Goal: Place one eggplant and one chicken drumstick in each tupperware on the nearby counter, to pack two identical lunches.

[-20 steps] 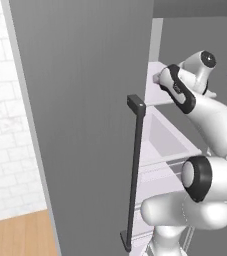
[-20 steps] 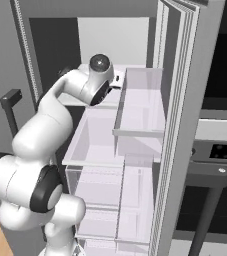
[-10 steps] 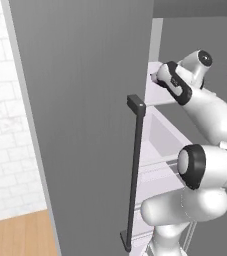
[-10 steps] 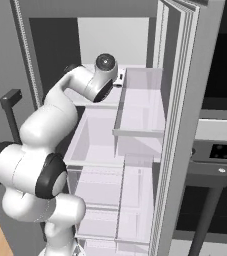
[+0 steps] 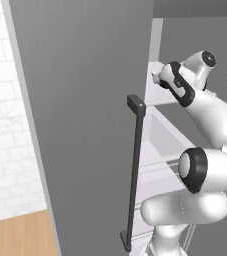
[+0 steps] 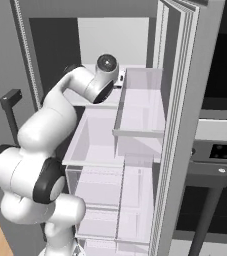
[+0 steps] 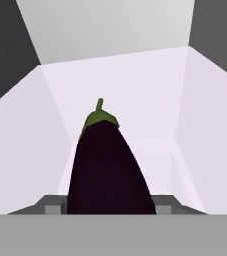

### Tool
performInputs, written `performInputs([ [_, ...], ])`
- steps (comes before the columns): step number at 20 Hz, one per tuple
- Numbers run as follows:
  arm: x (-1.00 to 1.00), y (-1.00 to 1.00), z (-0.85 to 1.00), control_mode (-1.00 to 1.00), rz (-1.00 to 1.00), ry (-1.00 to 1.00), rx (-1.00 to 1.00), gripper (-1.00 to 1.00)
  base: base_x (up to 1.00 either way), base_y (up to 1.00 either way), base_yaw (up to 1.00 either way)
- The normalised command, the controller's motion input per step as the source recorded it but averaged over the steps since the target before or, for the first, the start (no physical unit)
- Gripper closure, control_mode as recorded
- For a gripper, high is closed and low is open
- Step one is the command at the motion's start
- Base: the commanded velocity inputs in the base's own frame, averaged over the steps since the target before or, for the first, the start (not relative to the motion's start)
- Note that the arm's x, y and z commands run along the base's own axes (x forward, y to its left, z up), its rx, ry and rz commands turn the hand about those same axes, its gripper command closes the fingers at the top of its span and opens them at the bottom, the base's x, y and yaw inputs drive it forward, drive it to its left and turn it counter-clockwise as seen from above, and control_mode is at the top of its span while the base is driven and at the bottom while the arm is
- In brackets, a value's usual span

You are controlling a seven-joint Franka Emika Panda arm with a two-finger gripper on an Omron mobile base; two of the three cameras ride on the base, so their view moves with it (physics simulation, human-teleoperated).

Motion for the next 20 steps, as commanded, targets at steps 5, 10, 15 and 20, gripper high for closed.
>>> performInputs([
  [5, -0.95, 0.0, 0.03, -1.0, 0.0, -0.06, 0.0, 1.0, 0.0, 0.0, 0.0],
  [10, -1.0, 0.06, 0.42, -1.0, 0.0, -0.04, 0.0, 1.0, 0.0, 0.0, 0.0],
  [15, -1.0, 0.1, 0.29, -1.0, 0.0, 0.02, -0.04, 1.0, 0.0, 0.0, 0.0],
  [20, -1.0, 0.21, 0.05, -1.0, 0.0, 0.13, -0.08, 1.0, 0.0, 0.0, 0.0],
])
